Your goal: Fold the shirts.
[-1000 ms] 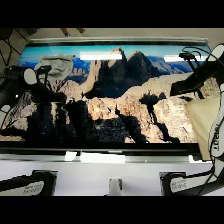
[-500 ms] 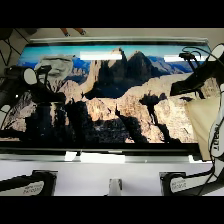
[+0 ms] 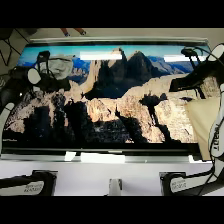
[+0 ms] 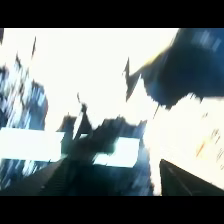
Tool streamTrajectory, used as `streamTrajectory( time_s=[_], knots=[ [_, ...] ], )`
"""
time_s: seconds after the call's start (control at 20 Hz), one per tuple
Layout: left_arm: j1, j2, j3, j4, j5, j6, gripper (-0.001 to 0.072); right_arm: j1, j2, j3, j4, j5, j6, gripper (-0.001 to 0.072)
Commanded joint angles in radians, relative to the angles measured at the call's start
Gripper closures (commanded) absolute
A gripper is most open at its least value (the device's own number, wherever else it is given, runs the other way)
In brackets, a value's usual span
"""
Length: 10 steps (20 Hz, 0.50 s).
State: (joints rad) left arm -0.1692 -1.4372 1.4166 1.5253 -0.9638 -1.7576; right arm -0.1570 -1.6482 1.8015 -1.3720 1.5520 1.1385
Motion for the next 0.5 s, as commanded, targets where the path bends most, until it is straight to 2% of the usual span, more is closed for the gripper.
streamTrajectory(
  time_s=[0.0, 0.15, 0.2, 0.3, 0.45],
  knots=[
    [0.076, -0.134, 0.174, -0.021, 0.212, -0.036, 0.0097, 0.000, -0.001, 0.000, 0.050, -0.042, 0.073, 0.0038],
    [0.238, -0.423, 0.568, -0.172, -0.016, -0.048, 0.0087, 0.000, -0.001, 0.000, 0.094, -0.042, 0.072, 0.0038],
    [0.283, -0.504, 0.665, -0.213, -0.075, -0.095, 0.0085, 0.000, -0.001, 0.000, 0.109, -0.042, 0.072, 0.0038],
    [0.356, -0.583, 0.692, -0.305, -0.060, -0.133, 0.0087, 0.000, -0.001, 0.000, 0.135, -0.042, 0.071, 0.0038],
    [0.410, -0.592, 0.555, -0.352, 0.091, -0.144, 0.0086, 0.000, -0.001, 0.000, 0.142, -0.056, 0.071, 0.0038]
  ],
)
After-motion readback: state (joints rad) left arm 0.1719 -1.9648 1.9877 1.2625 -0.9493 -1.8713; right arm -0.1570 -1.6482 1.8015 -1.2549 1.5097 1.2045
